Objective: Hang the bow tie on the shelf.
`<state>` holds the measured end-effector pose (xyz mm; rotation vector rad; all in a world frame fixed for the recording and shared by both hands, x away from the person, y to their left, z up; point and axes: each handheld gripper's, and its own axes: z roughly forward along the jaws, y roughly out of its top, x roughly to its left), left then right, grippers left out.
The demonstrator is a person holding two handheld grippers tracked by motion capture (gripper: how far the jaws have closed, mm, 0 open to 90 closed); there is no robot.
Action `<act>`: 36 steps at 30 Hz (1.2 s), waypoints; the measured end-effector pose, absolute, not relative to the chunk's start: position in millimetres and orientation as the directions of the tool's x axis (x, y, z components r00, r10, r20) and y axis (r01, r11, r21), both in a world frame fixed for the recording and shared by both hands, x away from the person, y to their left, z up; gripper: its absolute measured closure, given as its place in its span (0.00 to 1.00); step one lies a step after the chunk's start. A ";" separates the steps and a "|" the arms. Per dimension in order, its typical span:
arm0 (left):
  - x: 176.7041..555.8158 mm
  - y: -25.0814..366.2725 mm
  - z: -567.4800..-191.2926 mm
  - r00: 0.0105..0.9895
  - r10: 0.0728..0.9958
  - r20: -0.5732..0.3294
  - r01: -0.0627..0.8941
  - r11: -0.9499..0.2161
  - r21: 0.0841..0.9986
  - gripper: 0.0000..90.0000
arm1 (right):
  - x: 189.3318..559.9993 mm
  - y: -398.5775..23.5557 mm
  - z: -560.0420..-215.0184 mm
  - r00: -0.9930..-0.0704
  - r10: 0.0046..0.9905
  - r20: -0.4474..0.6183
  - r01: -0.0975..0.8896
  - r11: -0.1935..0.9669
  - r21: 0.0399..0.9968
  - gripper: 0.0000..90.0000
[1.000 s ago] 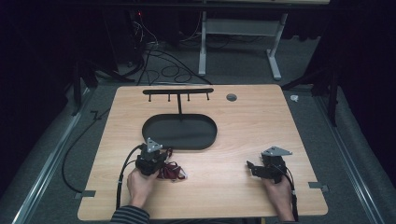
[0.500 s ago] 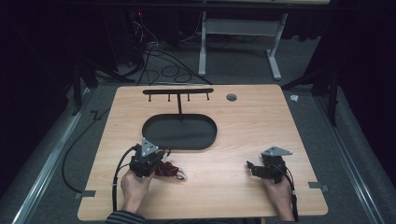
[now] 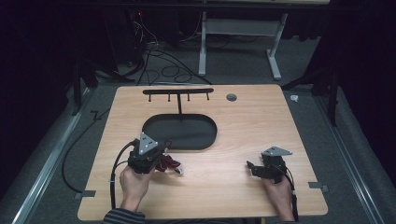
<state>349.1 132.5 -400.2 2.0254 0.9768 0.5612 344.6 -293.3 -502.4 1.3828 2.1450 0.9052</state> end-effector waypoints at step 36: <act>385.5 119.2 -355.1 0.620 0.783 0.048 0.387 -0.359 0.849 1.00 | 344.7 -293.8 -502.4 -0.411 0.912 -0.005 0.632 0.288 0.720 0.31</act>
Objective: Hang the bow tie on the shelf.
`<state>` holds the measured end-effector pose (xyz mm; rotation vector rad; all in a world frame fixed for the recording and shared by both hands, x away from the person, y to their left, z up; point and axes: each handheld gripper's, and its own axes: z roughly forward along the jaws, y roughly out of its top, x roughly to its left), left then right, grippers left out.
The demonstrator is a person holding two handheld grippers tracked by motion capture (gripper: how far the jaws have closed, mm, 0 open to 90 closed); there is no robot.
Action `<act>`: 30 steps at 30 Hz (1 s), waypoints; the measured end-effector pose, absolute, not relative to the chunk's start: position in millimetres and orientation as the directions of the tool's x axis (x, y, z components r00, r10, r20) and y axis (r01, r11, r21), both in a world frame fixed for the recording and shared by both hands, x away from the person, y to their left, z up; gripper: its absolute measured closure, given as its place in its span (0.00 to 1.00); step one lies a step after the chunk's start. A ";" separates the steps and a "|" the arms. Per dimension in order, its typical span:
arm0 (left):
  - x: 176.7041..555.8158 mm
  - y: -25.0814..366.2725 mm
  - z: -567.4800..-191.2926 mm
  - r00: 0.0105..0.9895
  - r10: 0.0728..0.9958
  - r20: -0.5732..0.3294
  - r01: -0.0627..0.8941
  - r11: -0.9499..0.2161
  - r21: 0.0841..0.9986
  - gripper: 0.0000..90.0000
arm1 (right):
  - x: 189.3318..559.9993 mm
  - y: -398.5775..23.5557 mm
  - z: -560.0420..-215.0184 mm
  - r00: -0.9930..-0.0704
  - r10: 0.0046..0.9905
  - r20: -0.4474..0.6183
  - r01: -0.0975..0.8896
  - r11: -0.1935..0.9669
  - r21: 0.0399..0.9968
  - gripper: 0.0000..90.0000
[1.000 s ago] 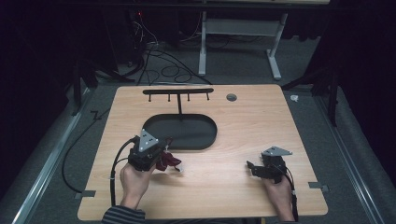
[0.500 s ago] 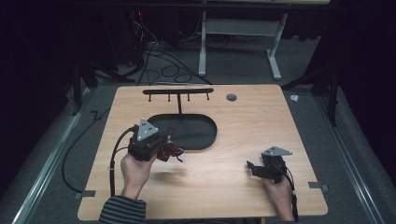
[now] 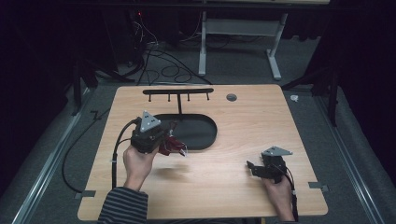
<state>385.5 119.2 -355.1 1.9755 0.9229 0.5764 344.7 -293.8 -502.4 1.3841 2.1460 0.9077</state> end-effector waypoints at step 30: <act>427.5 110.5 -334.3 0.578 0.814 0.060 0.377 -0.331 0.865 1.00 | 344.6 -293.8 -502.3 -0.412 0.911 -0.004 0.632 0.289 0.720 0.31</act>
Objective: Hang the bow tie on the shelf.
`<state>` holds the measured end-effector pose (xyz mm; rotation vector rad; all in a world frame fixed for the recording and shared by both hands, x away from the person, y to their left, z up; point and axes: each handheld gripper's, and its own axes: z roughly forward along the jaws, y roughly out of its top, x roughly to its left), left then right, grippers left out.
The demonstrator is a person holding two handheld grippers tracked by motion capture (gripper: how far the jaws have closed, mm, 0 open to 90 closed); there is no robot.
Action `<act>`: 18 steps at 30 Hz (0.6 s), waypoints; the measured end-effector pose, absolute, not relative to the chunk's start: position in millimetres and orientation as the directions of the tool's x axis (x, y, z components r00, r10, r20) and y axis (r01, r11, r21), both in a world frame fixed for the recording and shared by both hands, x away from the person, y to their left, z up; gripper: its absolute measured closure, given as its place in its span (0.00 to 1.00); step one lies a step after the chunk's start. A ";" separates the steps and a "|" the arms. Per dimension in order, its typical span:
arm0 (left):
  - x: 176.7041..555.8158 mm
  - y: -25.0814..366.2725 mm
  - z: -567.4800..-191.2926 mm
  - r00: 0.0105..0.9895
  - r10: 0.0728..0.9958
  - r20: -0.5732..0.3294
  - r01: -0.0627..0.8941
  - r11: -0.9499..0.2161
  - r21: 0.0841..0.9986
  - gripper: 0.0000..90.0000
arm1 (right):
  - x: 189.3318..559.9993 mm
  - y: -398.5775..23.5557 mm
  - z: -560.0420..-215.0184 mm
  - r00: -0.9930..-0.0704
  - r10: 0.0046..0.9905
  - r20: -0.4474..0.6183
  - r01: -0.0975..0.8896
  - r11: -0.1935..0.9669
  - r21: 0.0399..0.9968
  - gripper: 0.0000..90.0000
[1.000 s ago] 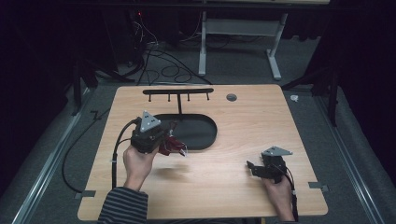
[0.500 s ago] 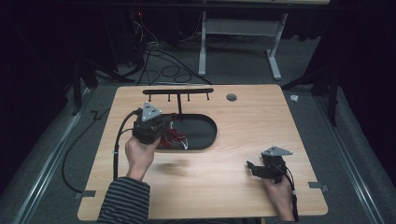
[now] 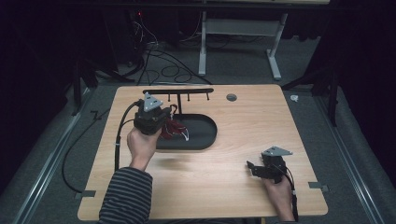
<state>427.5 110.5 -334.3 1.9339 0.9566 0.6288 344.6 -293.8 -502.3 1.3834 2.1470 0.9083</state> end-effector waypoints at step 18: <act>453.2 109.6 -334.0 0.515 0.856 0.049 0.398 -0.289 0.871 1.00 | 344.5 -294.0 -502.4 -0.413 0.911 -0.006 0.631 0.290 0.720 0.31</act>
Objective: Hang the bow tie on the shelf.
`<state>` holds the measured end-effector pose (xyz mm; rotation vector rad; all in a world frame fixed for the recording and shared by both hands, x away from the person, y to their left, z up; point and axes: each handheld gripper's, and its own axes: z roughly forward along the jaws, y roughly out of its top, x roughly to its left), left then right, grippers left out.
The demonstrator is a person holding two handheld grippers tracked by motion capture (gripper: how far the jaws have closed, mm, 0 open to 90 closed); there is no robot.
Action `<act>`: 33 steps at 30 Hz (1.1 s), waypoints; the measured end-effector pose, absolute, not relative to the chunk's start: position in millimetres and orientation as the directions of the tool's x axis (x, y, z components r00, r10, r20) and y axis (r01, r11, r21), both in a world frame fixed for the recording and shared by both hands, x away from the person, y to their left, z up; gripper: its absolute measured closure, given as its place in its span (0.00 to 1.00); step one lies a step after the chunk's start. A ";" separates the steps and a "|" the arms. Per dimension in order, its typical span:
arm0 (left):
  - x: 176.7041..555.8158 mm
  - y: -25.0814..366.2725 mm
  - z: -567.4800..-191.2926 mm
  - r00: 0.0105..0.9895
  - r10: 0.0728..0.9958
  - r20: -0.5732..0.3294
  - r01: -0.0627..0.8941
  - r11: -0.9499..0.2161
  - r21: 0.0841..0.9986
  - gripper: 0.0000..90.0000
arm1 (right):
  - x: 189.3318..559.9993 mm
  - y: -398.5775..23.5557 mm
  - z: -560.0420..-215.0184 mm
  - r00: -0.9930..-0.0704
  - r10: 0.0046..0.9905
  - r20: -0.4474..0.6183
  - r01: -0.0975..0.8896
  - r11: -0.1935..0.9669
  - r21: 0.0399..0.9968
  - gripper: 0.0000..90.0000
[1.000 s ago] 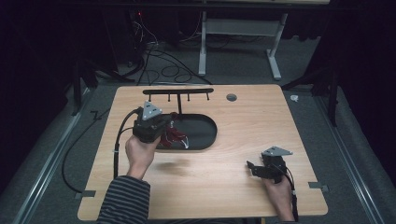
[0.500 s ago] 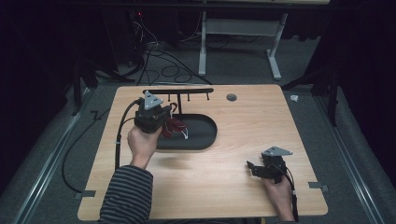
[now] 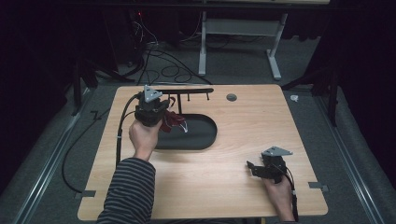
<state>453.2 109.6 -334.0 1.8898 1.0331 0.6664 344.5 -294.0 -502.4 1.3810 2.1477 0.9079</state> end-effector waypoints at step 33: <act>481.0 106.1 -354.5 0.393 0.916 0.077 0.473 -0.274 0.837 0.98 | 344.5 -294.1 -502.4 -0.414 0.910 -0.006 0.630 0.291 0.720 0.31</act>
